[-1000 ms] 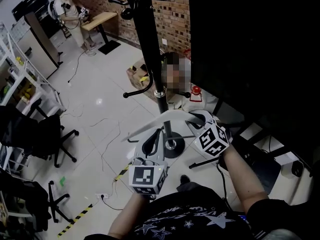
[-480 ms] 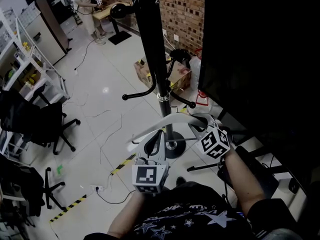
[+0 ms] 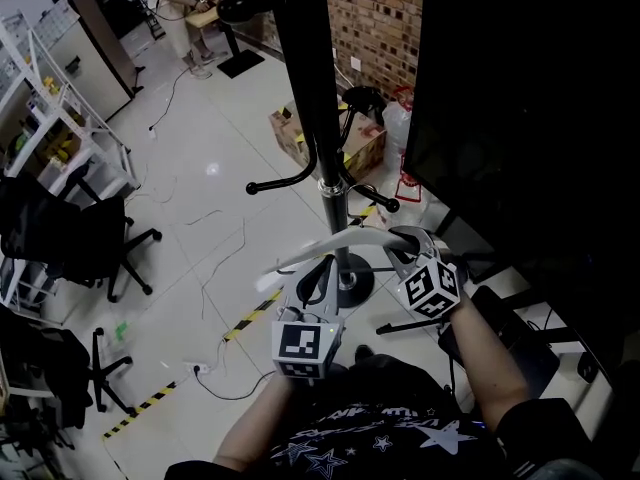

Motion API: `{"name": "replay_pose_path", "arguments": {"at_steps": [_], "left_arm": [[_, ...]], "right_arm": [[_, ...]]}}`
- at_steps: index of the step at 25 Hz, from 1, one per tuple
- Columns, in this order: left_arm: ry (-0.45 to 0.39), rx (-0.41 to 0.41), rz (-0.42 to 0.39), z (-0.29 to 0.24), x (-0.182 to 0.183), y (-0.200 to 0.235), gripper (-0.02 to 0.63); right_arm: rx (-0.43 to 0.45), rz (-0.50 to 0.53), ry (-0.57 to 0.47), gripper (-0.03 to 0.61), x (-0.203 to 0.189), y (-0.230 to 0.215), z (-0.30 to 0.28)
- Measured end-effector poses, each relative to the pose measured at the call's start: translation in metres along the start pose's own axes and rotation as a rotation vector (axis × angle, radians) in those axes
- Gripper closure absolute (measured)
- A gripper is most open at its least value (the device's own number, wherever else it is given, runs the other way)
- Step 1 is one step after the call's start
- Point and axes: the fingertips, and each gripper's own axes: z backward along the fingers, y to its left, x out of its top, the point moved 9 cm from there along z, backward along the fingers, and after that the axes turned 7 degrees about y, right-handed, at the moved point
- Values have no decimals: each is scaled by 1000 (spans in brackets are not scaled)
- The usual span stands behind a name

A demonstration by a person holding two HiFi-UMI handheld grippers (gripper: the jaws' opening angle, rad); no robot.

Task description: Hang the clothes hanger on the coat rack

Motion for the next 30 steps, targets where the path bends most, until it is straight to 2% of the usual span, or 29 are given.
{"name": "replay_pose_path", "arguments": {"at_steps": [8, 13, 21, 25, 30], "left_arm": [[11, -6, 6, -2, -3, 1, 609], [6, -3, 3, -4, -4, 6, 609], [8, 28, 17, -3, -4, 12, 609], [1, 39, 24, -3, -2, 12, 609], [4, 45, 29, -4, -4, 10, 609]], "right_arm": [[-16, -49, -14, 494, -9, 6, -4], [-69, -45, -14, 494, -8, 4, -10], [-75, -52, -44, 491, -9, 3, -17], [-66, -86, -70, 449, -8, 2, -18], [-35, -67, -68, 402, -7, 6, -22]]}}
